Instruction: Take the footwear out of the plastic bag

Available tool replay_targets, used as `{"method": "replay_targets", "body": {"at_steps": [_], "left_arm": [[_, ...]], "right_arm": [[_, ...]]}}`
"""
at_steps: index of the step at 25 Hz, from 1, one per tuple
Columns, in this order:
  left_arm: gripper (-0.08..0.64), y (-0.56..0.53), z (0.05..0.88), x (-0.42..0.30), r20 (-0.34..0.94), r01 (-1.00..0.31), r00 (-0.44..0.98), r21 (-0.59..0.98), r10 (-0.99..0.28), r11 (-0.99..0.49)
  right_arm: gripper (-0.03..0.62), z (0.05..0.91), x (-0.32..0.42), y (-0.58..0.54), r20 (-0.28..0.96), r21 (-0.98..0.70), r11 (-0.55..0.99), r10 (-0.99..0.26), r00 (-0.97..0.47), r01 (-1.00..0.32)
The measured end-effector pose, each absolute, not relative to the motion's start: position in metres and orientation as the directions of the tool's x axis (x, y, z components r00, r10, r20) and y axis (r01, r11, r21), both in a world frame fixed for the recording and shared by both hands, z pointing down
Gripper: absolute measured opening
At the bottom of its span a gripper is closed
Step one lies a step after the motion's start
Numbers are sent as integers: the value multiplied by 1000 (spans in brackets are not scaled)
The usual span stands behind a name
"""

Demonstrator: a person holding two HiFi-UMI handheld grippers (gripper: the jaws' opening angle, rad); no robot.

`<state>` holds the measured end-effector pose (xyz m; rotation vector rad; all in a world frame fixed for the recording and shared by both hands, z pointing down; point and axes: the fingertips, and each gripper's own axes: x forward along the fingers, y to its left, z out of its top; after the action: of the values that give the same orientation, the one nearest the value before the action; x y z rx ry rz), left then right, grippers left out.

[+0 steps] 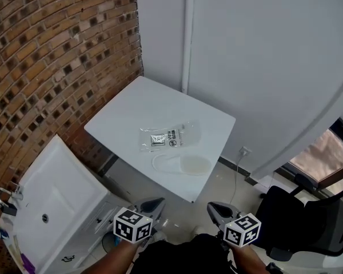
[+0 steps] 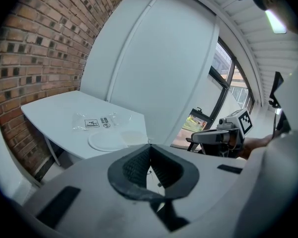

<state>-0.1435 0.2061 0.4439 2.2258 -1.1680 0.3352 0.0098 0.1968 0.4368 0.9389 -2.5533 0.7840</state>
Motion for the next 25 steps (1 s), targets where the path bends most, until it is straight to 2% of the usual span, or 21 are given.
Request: {"method": "replay_targets", "body": {"at_steps": [6,25], "left_arm": [[6,204,442,-155,477,-808,588,387,-653,-445],[6,192,440,-132,445,-842,520,410,-729,-350]], "right_arm": [[0,434,5,198,463,-383,616,-517,-720,-688],[0,441,22,177,499,-366,693,-418,-759,-622]]}}
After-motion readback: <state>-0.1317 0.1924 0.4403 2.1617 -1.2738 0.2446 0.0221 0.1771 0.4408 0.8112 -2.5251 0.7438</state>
